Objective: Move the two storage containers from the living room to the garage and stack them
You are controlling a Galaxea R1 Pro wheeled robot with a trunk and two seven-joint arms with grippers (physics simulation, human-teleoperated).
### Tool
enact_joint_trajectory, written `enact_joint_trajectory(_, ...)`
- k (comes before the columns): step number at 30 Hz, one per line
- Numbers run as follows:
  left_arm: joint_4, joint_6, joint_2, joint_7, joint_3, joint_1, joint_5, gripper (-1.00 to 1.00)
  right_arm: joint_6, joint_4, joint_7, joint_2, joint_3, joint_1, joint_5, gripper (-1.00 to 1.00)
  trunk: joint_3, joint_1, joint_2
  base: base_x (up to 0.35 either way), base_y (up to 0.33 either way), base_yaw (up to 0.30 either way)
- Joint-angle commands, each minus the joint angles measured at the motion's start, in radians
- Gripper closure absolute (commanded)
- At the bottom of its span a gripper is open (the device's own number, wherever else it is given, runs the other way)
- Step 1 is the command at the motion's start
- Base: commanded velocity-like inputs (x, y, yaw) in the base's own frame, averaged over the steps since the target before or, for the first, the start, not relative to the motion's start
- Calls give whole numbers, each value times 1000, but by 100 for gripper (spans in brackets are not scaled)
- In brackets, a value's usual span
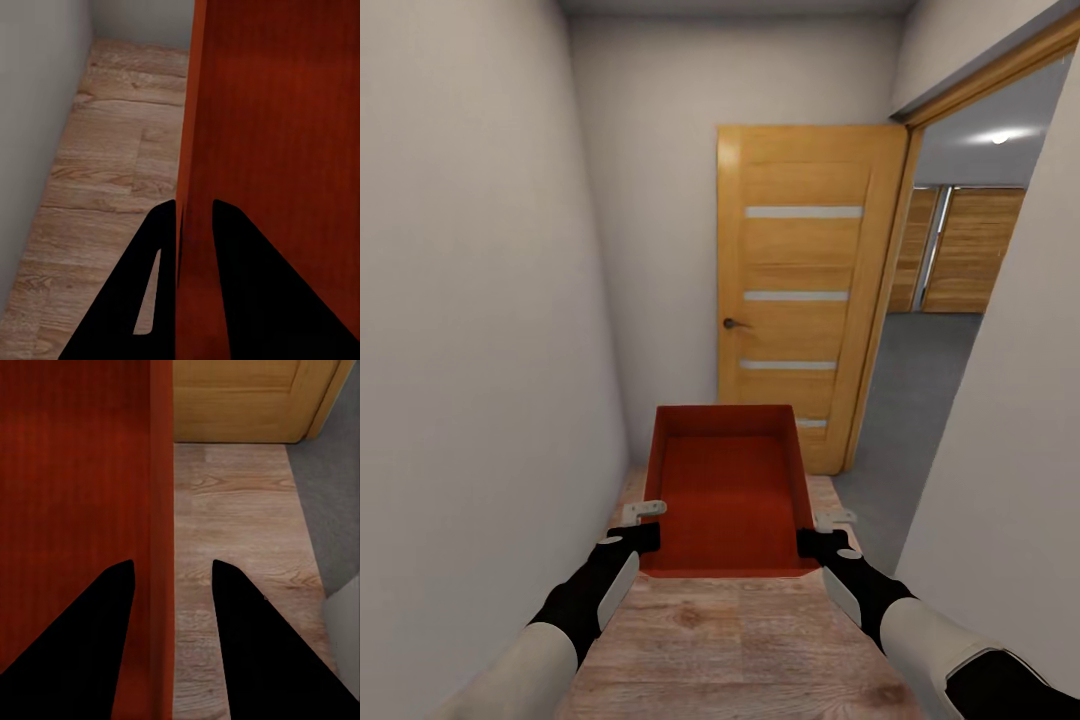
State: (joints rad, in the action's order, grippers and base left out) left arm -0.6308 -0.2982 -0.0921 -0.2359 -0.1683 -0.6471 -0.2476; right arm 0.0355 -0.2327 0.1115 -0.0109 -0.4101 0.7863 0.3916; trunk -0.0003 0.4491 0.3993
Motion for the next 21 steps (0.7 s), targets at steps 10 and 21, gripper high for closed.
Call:
enact_joint_trajectory(10, -3, -7, 6, -16, -5, 0, 7, 100, 4, 1, 0, 5, 11, 1, 10, 100, 0, 1, 1, 322, 0, 0)
enact_joint_trajectory(21, -4, -7, 6, -16, -5, 0, 7, 100, 4, 1, 0, 5, 11, 1, 11, 100, 0, 1, 1, 322, 0, 0)
